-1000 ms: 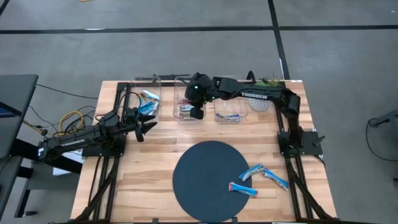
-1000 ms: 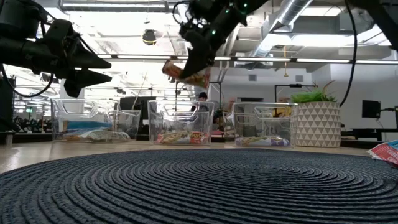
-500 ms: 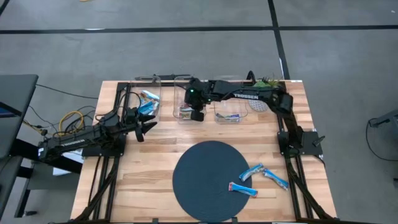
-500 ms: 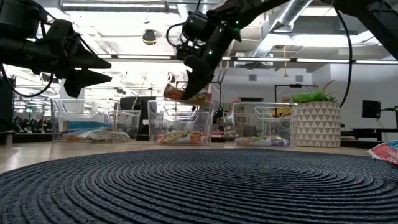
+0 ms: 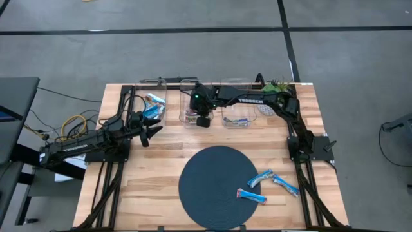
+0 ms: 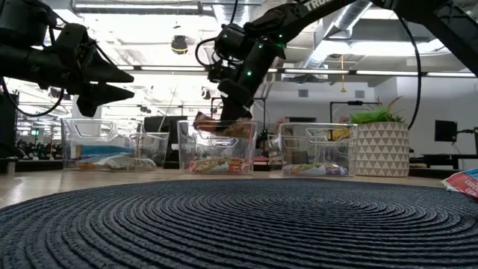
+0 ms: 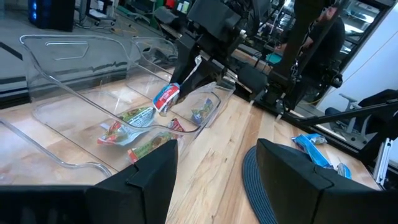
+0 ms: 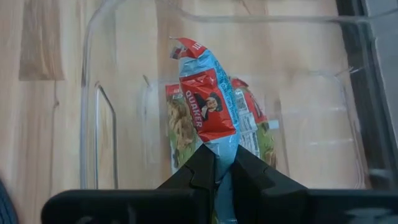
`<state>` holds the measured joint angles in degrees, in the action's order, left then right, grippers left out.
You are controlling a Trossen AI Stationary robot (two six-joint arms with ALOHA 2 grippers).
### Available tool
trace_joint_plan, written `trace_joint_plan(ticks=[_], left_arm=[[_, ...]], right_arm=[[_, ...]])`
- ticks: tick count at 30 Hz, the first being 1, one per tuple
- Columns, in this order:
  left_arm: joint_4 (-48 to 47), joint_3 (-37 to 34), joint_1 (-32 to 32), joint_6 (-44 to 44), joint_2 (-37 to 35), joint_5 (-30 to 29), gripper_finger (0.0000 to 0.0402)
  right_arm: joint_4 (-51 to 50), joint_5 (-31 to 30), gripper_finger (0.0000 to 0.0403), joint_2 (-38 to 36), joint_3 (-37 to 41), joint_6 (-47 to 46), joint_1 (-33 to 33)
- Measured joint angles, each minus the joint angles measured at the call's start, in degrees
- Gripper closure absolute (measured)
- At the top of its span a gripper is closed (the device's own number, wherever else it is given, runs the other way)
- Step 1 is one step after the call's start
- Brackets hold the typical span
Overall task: Pick and place Granola Bars by type
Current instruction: Put the red granola bar into the middle transparent bin, then put the blue granola bar into the right transparent bin
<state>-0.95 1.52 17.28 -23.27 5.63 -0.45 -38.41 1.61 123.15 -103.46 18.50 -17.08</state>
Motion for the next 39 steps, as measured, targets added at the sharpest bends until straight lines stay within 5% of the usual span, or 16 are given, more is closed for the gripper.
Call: trace_joint_plan(ticks=[8, 16, 29, 39], left_arm=[[0.0, 0.0, 0.0, 0.7, 0.0, -0.1, 0.0191], [0.0, 0.0, 0.0, 10.8, 0.0, -0.5, 0.0191], [0.0, 0.0, 0.0, 10.4, 0.0, -0.5, 0.0191], [0.0, 0.0, 0.0, 10.3, 0.0, -0.6, 0.0191]], right_arm=[[-1.1, 0.0, 0.0377, 0.0, 0.0, 0.0, 0.0], [-2.0, 0.4, 0.0375, 0.0, 0.0, 0.0, -0.3], [-1.9, 0.6, 0.0296, 0.0, 0.0, -2.0, -0.3], [-2.0, 0.6, 0.028, -0.3, -0.6, -6.6, 0.0]])
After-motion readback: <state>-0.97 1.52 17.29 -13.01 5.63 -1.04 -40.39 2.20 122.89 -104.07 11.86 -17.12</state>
